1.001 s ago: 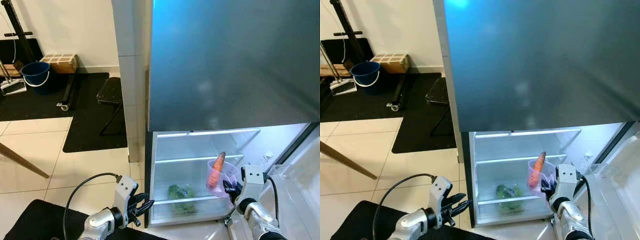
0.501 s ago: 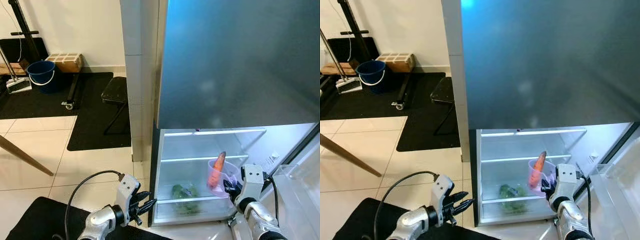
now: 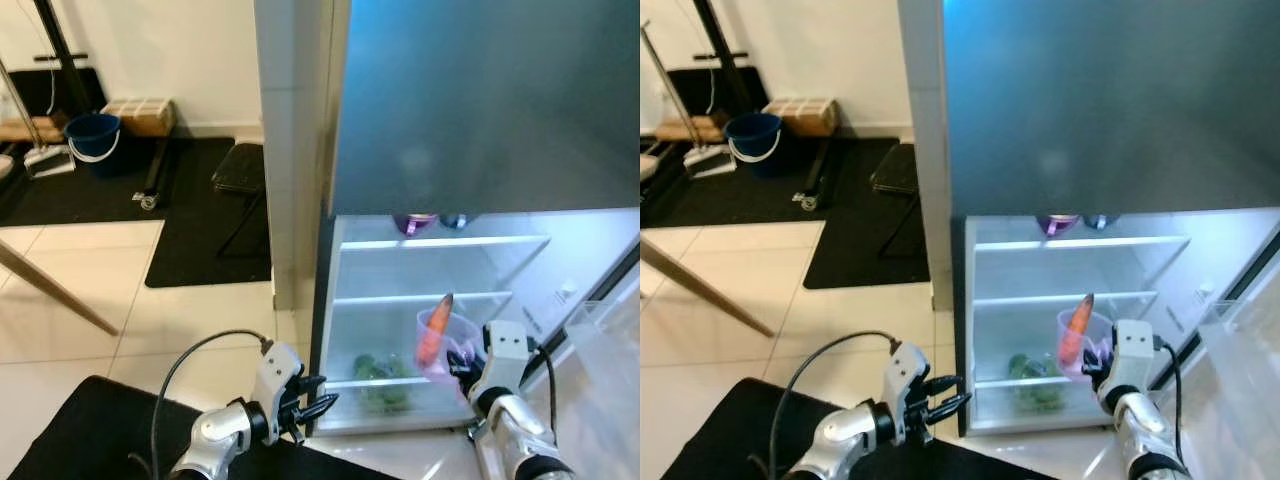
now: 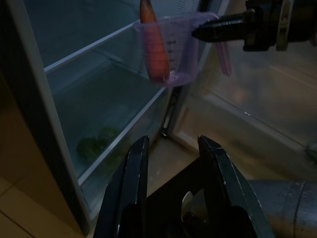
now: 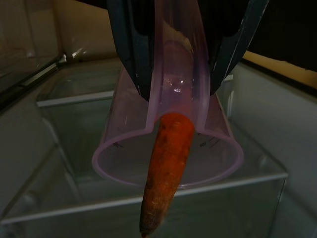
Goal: Restocking fridge
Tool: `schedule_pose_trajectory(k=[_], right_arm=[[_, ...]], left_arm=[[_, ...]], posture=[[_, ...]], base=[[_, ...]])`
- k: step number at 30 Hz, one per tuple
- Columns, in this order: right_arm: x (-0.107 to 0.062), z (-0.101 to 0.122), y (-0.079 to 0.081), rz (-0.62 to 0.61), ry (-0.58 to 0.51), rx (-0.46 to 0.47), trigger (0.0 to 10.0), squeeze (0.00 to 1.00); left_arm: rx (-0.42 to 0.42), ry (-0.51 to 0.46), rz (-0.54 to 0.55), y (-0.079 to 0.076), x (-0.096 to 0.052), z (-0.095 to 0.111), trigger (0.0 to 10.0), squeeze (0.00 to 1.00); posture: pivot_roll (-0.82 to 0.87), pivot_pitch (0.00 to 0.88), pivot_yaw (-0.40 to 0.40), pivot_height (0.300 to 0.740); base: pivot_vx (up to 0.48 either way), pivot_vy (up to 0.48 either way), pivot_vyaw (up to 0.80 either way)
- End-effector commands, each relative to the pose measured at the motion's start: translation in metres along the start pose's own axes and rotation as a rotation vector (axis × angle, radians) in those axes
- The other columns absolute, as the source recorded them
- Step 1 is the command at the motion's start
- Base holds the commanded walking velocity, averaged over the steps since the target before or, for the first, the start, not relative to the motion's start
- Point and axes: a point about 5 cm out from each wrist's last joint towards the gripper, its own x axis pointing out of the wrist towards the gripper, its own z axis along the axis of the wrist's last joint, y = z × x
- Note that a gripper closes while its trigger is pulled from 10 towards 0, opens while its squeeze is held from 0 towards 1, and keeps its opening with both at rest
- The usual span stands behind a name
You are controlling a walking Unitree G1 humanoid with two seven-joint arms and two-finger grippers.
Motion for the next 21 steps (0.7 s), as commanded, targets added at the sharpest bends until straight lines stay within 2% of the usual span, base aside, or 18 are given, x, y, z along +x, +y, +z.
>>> schedule_pose_trajectory(k=[1,7,9,16,21], right_arm=[[0.002,0.009,-0.001,-0.007,-0.046,-0.002,10.0,0.0],[0.004,0.013,-0.001,-0.009,-0.045,-0.02,10.0,0.0],[0.006,0.017,0.0,-0.008,-0.057,-0.028,10.0,0.0],[0.007,0.026,0.002,0.0,-0.113,-0.028,10.0,0.0],[0.011,0.04,0.001,-0.005,-0.152,-0.05,10.0,0.0]], left_arm=[[0.026,-0.008,-0.003,-0.006,0.006,0.001,10.0,0.0],[0.06,-0.038,0.058,-0.001,0.009,0.008,10.0,0.0],[0.083,-0.061,0.097,0.001,0.012,0.014,10.0,0.0],[0.096,-0.092,0.118,0.001,0.015,0.019,10.0,0.0],[0.119,-0.109,0.122,-0.003,0.018,0.022,10.0,0.0]], posture=[[0.06,0.0,0.01,0.642],[0.06,0.0,0.01,0.637],[0.06,0.0,0.013,0.622],[0.06,0.0,0.014,0.622],[0.06,0.0,0.019,0.622]], base=[[0.0,0.0,0.0],[0.0,0.0,0.0],[0.0,0.0,0.0],[0.0,0.0,0.0],[0.0,0.0,0.0]])
